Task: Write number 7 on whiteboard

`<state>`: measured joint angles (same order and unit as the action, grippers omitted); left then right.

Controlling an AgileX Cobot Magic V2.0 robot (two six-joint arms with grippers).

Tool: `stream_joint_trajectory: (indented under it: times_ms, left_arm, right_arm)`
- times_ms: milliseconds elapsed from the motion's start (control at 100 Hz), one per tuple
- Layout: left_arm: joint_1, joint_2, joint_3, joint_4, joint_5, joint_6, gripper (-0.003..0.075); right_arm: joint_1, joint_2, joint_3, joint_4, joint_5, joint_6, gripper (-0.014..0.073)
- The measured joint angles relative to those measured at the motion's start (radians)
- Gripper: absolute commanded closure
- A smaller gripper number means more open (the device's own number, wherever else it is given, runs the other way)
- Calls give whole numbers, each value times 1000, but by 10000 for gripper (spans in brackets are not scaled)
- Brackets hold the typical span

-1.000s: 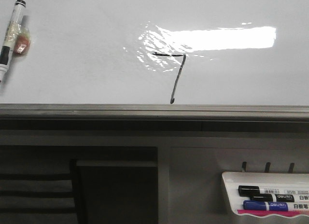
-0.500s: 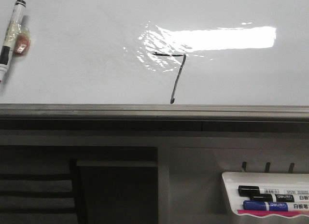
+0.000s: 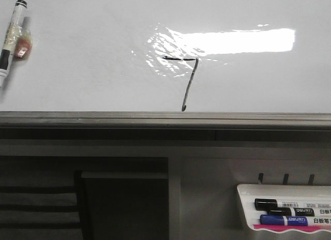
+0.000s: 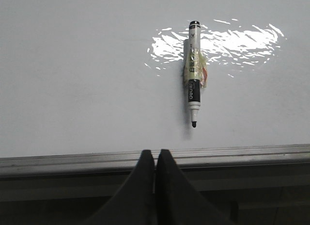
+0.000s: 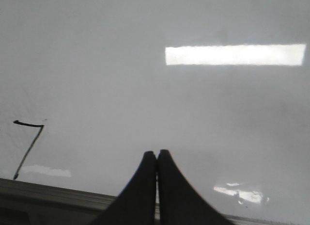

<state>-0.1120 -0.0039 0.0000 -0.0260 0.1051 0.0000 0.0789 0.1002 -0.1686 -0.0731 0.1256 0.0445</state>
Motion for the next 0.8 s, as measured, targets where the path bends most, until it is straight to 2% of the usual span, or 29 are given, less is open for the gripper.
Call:
stream_joint_trajectory:
  times_ms: [240,610,800]
  left_arm:
    - [0,0,0,0,0,0,741]
    - [0,0,0,0,0,0,741]
    - [0,0,0,0,0,0,741]
  right_arm:
    - [-25,-106,176,2,-45,0,665]
    - [-26,-112,178,2,-77,2,665]
    - [-26,-112,178,-33,-73,56,665]
